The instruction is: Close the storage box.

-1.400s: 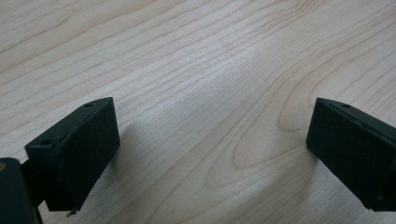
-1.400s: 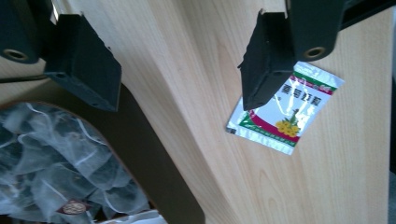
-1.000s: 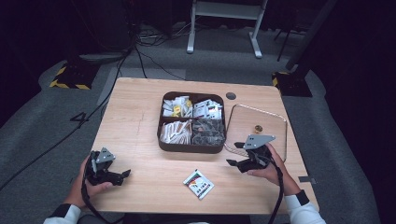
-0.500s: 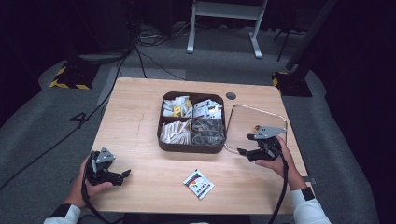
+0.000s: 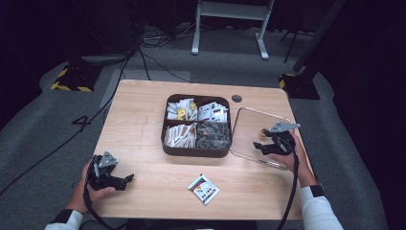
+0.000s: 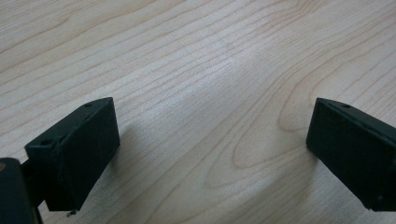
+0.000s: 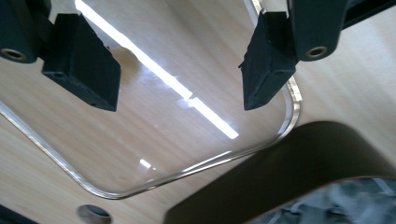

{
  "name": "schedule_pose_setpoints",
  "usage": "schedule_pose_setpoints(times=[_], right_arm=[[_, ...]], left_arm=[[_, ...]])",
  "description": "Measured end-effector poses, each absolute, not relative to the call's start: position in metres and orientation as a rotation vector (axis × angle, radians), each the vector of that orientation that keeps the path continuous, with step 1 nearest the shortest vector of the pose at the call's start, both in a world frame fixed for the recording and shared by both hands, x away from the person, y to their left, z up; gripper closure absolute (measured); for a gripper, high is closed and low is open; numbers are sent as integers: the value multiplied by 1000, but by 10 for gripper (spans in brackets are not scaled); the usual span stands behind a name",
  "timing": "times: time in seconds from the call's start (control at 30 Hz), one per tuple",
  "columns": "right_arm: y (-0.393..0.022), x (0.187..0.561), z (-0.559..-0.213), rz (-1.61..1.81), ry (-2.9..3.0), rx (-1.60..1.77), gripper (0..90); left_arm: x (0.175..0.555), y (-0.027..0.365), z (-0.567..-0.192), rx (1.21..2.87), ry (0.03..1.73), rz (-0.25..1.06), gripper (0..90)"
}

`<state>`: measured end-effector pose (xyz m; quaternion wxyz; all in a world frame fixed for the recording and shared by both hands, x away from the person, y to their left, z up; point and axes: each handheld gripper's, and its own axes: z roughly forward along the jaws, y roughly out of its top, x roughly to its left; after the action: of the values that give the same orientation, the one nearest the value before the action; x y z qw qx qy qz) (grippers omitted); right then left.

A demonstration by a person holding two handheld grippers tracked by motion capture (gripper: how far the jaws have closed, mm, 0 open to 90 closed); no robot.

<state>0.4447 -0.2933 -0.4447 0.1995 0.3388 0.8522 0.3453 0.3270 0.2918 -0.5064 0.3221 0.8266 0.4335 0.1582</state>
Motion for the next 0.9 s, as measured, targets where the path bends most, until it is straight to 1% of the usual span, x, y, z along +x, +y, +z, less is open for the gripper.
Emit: schedule_pose_setpoints(times=[0.4, 0.8, 0.9], right_arm=[[-311, 475, -454, 917, 2324, 1080, 298], [-321, 506, -471, 901, 2290, 1218, 374], [-321, 508, -473, 897, 2289, 1235, 396]], left_arm=[[327, 292, -506, 2170, 1138, 415, 29], [327, 292, -506, 2170, 1138, 415, 29], [327, 292, -506, 2170, 1138, 415, 29]])
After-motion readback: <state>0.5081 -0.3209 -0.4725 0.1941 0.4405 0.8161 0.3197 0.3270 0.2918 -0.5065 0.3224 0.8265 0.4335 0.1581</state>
